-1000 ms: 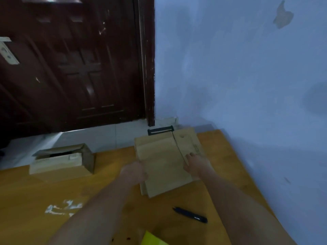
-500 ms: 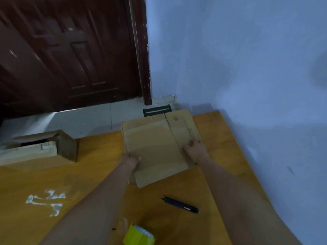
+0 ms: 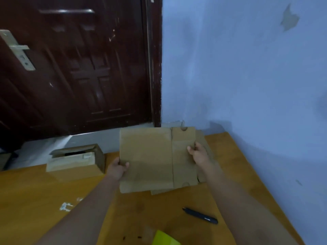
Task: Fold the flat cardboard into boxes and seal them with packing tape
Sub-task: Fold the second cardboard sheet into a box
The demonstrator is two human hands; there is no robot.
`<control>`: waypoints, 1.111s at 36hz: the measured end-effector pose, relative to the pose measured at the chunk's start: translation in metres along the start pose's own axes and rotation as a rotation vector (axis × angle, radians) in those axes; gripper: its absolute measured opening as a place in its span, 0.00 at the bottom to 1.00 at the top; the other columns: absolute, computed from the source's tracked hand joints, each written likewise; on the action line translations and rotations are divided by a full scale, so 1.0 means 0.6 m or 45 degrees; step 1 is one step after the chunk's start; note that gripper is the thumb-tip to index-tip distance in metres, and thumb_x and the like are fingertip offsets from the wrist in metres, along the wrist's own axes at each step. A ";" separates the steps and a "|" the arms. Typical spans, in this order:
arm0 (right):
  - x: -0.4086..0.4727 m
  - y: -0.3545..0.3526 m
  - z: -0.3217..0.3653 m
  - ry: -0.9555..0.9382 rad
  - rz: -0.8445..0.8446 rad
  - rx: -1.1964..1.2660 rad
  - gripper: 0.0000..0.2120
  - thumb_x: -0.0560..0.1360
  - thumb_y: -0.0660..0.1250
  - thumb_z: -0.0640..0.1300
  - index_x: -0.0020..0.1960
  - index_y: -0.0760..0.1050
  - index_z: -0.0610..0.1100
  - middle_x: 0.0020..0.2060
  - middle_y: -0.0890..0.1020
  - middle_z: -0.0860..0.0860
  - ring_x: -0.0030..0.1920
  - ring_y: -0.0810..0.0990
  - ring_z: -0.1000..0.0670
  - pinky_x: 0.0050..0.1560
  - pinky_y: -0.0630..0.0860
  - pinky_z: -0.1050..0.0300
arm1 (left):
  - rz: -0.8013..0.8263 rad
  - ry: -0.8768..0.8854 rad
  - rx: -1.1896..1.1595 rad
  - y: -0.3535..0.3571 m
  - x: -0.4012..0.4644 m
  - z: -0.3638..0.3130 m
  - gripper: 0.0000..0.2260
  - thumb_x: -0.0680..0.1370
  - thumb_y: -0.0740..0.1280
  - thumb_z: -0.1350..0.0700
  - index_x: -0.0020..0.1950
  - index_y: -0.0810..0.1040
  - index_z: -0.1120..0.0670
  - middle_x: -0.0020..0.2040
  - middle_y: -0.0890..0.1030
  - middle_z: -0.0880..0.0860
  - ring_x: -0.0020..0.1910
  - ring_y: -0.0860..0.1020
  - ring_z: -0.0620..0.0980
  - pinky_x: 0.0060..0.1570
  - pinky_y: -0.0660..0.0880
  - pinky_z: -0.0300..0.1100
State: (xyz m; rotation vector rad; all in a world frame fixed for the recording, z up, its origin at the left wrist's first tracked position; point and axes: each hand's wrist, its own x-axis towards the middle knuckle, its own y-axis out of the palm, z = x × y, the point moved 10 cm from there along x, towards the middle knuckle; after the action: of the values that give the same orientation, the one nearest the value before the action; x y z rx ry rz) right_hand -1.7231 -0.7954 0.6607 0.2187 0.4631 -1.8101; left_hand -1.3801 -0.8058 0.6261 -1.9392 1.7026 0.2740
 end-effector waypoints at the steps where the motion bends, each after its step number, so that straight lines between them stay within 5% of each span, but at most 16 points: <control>1: -0.012 0.017 0.007 -0.023 -0.007 0.042 0.16 0.79 0.63 0.42 0.66 0.70 0.43 0.59 0.76 0.48 0.59 0.75 0.46 0.57 0.73 0.51 | -0.024 0.030 -0.013 -0.023 -0.008 -0.007 0.14 0.79 0.65 0.62 0.64 0.72 0.57 0.59 0.76 0.57 0.59 0.74 0.61 0.60 0.72 0.58; 6: -0.069 0.107 0.012 -0.037 0.033 0.191 0.12 0.78 0.63 0.42 0.61 0.71 0.49 0.61 0.76 0.48 0.60 0.75 0.44 0.62 0.72 0.41 | 0.011 0.143 -0.078 -0.129 -0.024 -0.010 0.13 0.78 0.65 0.65 0.62 0.72 0.58 0.59 0.76 0.58 0.59 0.73 0.60 0.58 0.73 0.55; 17: -0.212 0.280 -0.015 0.046 0.141 0.314 0.25 0.80 0.57 0.37 0.75 0.57 0.49 0.71 0.66 0.49 0.71 0.63 0.45 0.68 0.63 0.46 | 0.139 0.165 -0.075 -0.273 -0.100 0.103 0.22 0.74 0.68 0.68 0.66 0.69 0.56 0.56 0.75 0.54 0.60 0.73 0.58 0.58 0.71 0.53; 21: -0.238 0.331 -0.045 0.132 0.183 0.554 0.27 0.79 0.51 0.29 0.75 0.58 0.47 0.69 0.69 0.45 0.66 0.70 0.44 0.61 0.71 0.49 | 0.222 0.203 0.034 -0.295 -0.120 0.145 0.28 0.75 0.68 0.66 0.72 0.62 0.53 0.64 0.72 0.53 0.68 0.69 0.58 0.65 0.69 0.56; 24: -0.260 0.365 -0.066 0.220 0.213 0.632 0.18 0.82 0.53 0.37 0.70 0.66 0.45 0.54 0.79 0.43 0.52 0.78 0.45 0.49 0.75 0.51 | 0.315 0.279 0.173 -0.311 -0.142 0.171 0.30 0.78 0.66 0.62 0.75 0.54 0.53 0.66 0.67 0.50 0.70 0.65 0.56 0.65 0.68 0.51; 27: -0.295 0.407 -0.076 0.275 0.328 0.560 0.18 0.81 0.55 0.51 0.63 0.73 0.41 0.50 0.81 0.42 0.51 0.80 0.43 0.46 0.76 0.51 | 0.344 0.347 0.479 -0.327 -0.141 0.206 0.35 0.80 0.63 0.54 0.77 0.42 0.55 0.74 0.60 0.53 0.70 0.65 0.55 0.60 0.68 0.44; 32: -0.311 0.450 -0.099 0.322 0.393 0.547 0.19 0.79 0.57 0.54 0.55 0.77 0.41 0.40 0.84 0.43 0.43 0.81 0.45 0.39 0.76 0.54 | 0.306 0.361 0.935 -0.340 -0.137 0.245 0.36 0.81 0.58 0.50 0.76 0.33 0.56 0.73 0.63 0.54 0.50 0.75 0.49 0.38 0.71 0.36; 34: -0.307 0.450 -0.105 0.319 0.353 0.535 0.21 0.79 0.57 0.56 0.59 0.76 0.41 0.41 0.83 0.43 0.44 0.81 0.44 0.40 0.76 0.53 | 0.309 0.417 1.067 -0.346 -0.137 0.256 0.37 0.82 0.57 0.51 0.75 0.30 0.55 0.66 0.72 0.53 0.44 0.76 0.50 0.34 0.69 0.39; 36: -0.299 0.444 -0.109 0.304 0.310 0.484 0.22 0.78 0.58 0.57 0.63 0.74 0.42 0.47 0.82 0.42 0.49 0.80 0.43 0.45 0.76 0.50 | 0.302 0.434 1.035 -0.358 -0.133 0.264 0.35 0.82 0.57 0.55 0.75 0.32 0.51 0.57 0.76 0.51 0.42 0.77 0.51 0.36 0.71 0.42; 40: -0.291 0.431 -0.109 0.279 0.242 0.412 0.27 0.75 0.61 0.60 0.68 0.71 0.45 0.59 0.79 0.42 0.59 0.77 0.42 0.62 0.73 0.45 | 0.108 0.486 0.686 -0.416 -0.114 0.242 0.24 0.82 0.55 0.60 0.75 0.53 0.45 0.60 0.74 0.49 0.52 0.78 0.55 0.49 0.76 0.52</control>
State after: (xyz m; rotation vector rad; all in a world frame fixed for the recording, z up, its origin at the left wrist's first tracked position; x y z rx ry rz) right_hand -1.4323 -0.6729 0.6168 0.6680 0.2869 -1.6731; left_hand -1.1238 -0.6582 0.6035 -1.5780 1.8493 -0.5105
